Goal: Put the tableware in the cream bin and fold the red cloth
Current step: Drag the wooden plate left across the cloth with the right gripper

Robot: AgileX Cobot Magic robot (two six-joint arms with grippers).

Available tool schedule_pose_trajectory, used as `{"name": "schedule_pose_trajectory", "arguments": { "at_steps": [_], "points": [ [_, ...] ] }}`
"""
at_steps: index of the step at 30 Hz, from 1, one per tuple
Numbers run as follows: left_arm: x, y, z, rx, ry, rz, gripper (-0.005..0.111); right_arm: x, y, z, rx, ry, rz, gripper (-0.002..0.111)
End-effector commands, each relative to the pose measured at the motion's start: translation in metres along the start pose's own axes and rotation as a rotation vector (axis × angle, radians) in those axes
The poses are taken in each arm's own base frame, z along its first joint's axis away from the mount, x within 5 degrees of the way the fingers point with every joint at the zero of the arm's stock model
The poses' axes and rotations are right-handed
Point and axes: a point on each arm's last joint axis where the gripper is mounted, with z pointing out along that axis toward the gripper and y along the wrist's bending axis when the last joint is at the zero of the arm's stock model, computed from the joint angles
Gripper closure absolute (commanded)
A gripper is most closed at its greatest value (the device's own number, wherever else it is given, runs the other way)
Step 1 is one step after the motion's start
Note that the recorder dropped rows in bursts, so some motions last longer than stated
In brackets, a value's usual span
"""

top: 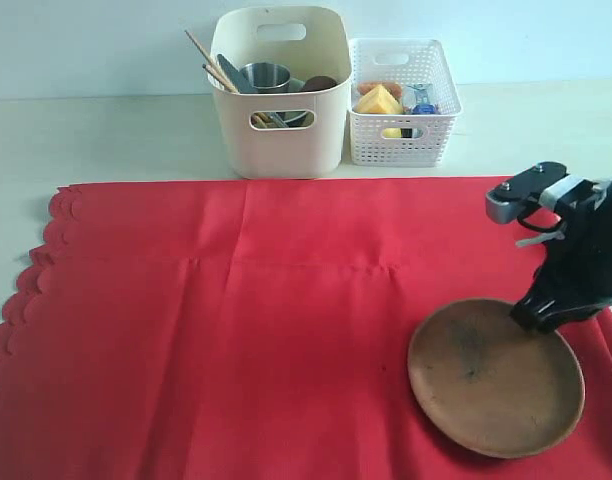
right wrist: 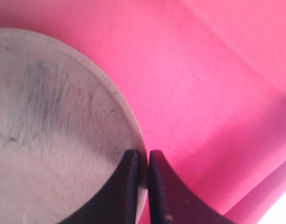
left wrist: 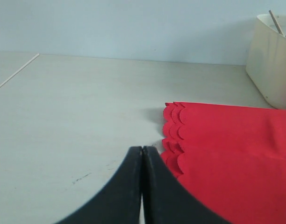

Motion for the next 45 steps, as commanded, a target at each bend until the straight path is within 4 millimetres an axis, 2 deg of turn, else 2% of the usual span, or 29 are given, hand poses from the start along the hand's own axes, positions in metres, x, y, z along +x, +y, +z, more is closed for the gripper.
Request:
{"name": "schedule_pose_trajectory", "arguments": {
  "at_steps": [1, 12, 24, 26, 28, 29, 32, 35, 37, 40, 42, 45],
  "points": [
    [0.001, 0.0, 0.0, 0.006, -0.006, -0.003, 0.106, -0.003, 0.005, -0.012, -0.024, -0.083, 0.038, 0.108],
    [0.001, 0.0, 0.0, 0.006, -0.006, -0.003, 0.106, -0.016, 0.014, -0.014, -0.139, -0.194, 0.06, 0.108],
    [0.001, 0.0, 0.0, 0.006, -0.006, -0.003, 0.106, -0.052, 0.009, -0.044, -0.165, -0.36, 0.092, 0.108],
    [0.001, 0.0, 0.0, 0.006, -0.006, -0.003, 0.106, -0.056, 0.005, -0.042, -0.151, -0.371, 0.101, 0.108],
    [0.001, 0.0, 0.0, 0.006, -0.006, -0.003, 0.106, -0.058, -0.008, -0.032, -0.102, -0.375, 0.129, 0.108],
    [0.001, 0.0, 0.0, 0.006, -0.006, -0.003, 0.106, -0.058, -0.016, -0.025, -0.086, -0.371, 0.181, 0.108],
    [0.001, 0.0, 0.0, 0.006, -0.006, -0.003, 0.106, -0.051, -0.024, -0.018, -0.049, -0.289, 0.294, 0.108],
    [0.001, 0.0, 0.0, 0.006, -0.006, -0.003, 0.106, -0.045, -0.023, -0.016, -0.047, -0.219, 0.308, 0.101],
    [0.001, 0.0, 0.0, 0.006, -0.006, -0.003, 0.106, -0.038, -0.021, -0.008, -0.045, -0.202, 0.298, 0.094],
    [0.001, 0.0, 0.0, 0.006, -0.006, -0.003, 0.106, -0.021, -0.016, 0.008, -0.043, -0.166, 0.316, 0.073],
    [0.001, 0.0, 0.0, 0.006, -0.006, -0.003, 0.106, -0.021, -0.012, 0.01, -0.081, -0.188, 0.317, 0.059],
    [0.001, 0.0, 0.0, 0.006, -0.006, -0.003, 0.106, -0.026, -0.004, 0.009, -0.177, -0.237, 0.293, 0.057]
  ]
}}
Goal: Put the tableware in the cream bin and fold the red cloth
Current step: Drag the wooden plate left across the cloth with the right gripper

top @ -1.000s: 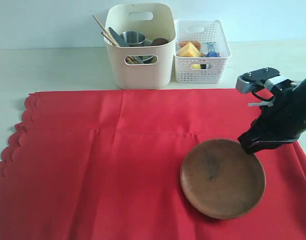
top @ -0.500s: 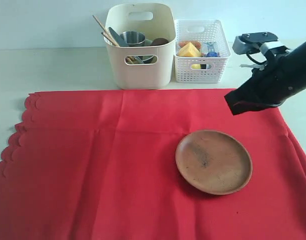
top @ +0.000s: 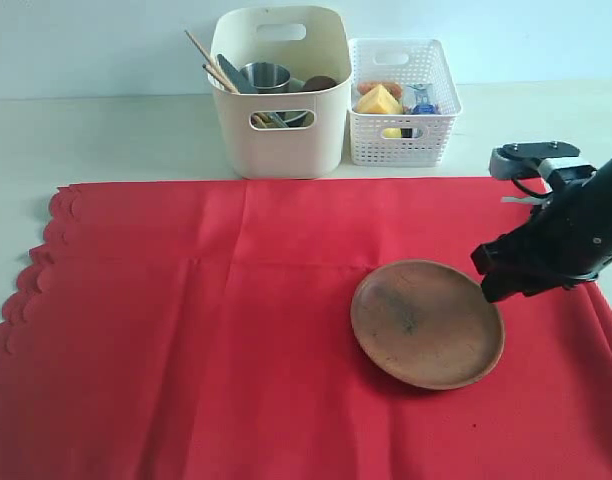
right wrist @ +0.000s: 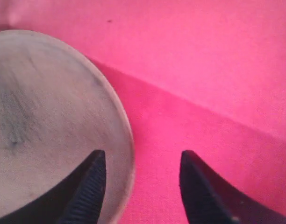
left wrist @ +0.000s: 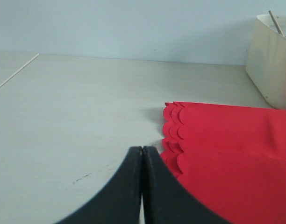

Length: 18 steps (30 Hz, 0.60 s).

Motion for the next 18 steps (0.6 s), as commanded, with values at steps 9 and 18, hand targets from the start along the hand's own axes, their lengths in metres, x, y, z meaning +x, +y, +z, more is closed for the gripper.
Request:
{"name": "schedule_pose_trajectory", "arguments": {
  "at_steps": [9, 18],
  "points": [
    [0.001, 0.0, 0.0, 0.006, -0.006, -0.003, 0.106, -0.004, 0.002, 0.024, -0.111, -0.021, 0.008, 0.057],
    [0.001, 0.0, 0.0, 0.006, -0.006, -0.003, 0.106, 0.003, 0.005, 0.04, -0.199, 0.049, -0.05, 0.061]
  ]
}}
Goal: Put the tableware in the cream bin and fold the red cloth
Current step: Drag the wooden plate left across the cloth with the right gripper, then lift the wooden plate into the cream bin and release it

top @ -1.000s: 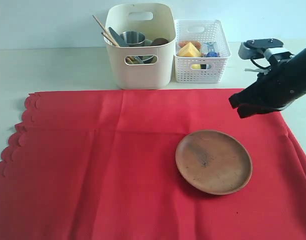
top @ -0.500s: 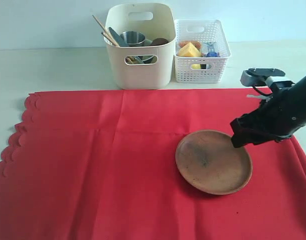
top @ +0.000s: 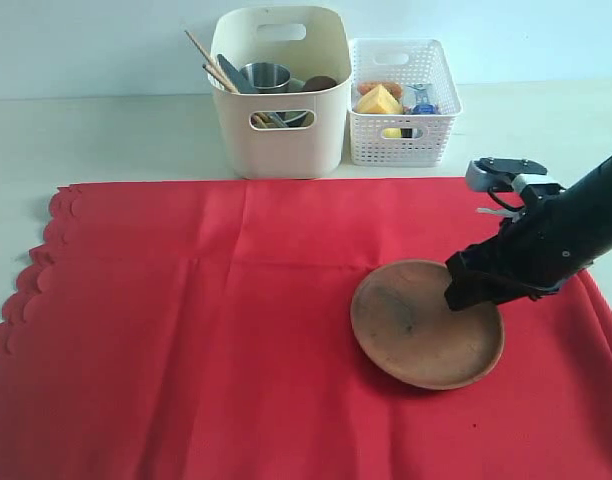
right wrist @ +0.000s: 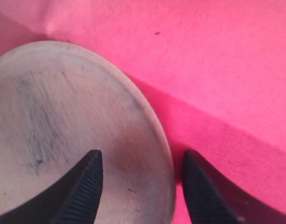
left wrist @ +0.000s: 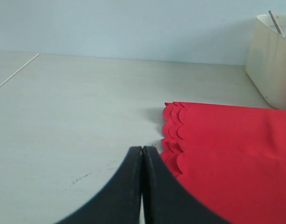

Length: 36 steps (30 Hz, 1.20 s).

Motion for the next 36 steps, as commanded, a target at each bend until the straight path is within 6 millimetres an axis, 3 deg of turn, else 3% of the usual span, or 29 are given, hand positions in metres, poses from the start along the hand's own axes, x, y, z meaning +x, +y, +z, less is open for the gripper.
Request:
{"name": "schedule_pose_trajectory", "arguments": {
  "at_steps": [1, 7, 13, 23, 31, 36],
  "points": [
    [0.001, 0.0, 0.0, 0.006, -0.006, -0.003, 0.106, 0.005, 0.0, 0.011, -0.058, 0.046, -0.04, 0.066],
    [0.001, 0.0, 0.0, 0.006, -0.006, -0.003, 0.106, 0.006, -0.004, 0.016, -0.042, 0.054, -0.026, 0.108],
    [0.001, 0.0, 0.0, 0.006, -0.006, -0.003, 0.106, 0.002, 0.006, -0.001, -0.074, 0.017, -0.039, 0.108],
    [0.001, 0.0, 0.0, 0.006, -0.006, -0.003, 0.106, -0.019, 0.035, -0.054, -0.138, -0.193, -0.056, 0.108],
    [0.001, 0.0, 0.0, 0.006, -0.006, -0.003, 0.106, -0.05, 0.052, -0.08, -0.278, -0.306, -0.035, 0.108],
    [0.001, 0.0, 0.0, 0.006, -0.006, -0.003, 0.106, -0.086, 0.061, -0.107, -0.323, -0.501, -0.011, 0.108]
  ]
}}
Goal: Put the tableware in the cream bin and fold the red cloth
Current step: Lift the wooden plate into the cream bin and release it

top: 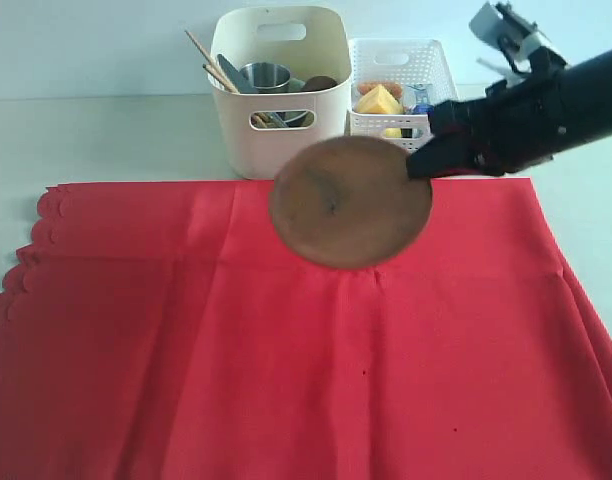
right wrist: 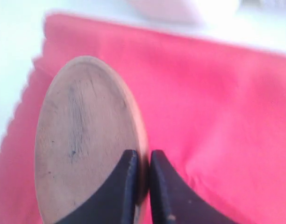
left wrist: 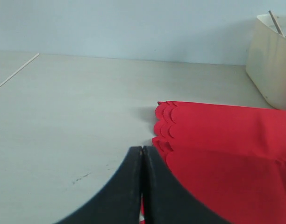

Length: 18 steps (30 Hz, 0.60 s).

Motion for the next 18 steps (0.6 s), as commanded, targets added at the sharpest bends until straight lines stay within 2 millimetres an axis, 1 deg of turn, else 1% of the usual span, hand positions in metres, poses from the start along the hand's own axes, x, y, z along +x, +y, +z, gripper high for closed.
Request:
{"name": "schedule_pose_trajectory", "arguments": {
  "at_steps": [1, 5, 8, 9, 12, 15, 17, 18],
  "points": [
    [0.001, 0.0, 0.0, 0.005, -0.006, -0.002, 0.106, -0.043, 0.013, -0.011, -0.051, -0.202, 0.01, 0.108],
    [0.001, 0.0, 0.0, 0.005, -0.006, -0.002, 0.106, -0.079, 0.011, -0.007, -0.079, -0.307, 0.041, 0.108],
    [0.001, 0.0, 0.0, 0.005, -0.006, -0.002, 0.106, -0.106, 0.001, 0.005, -0.103, -0.346, 0.05, 0.108],
    [0.001, 0.0, 0.0, 0.005, -0.006, -0.002, 0.106, -0.113, -0.006, 0.015, -0.114, -0.35, 0.07, 0.108],
    [0.001, 0.0, 0.0, 0.005, -0.006, -0.002, 0.106, -0.137, -0.021, 0.032, -0.135, -0.401, 0.111, 0.108],
    [0.001, 0.0, 0.0, 0.005, -0.006, -0.002, 0.106, -0.156, -0.038, 0.053, -0.167, -0.435, 0.151, 0.108],
    [0.001, 0.0, 0.0, 0.005, -0.006, -0.002, 0.106, -0.166, -0.043, 0.061, -0.203, -0.436, 0.147, 0.108],
    [0.001, 0.0, 0.0, 0.005, -0.006, -0.002, 0.106, -0.168, -0.047, 0.071, -0.222, -0.425, 0.168, 0.108]
  ]
}}
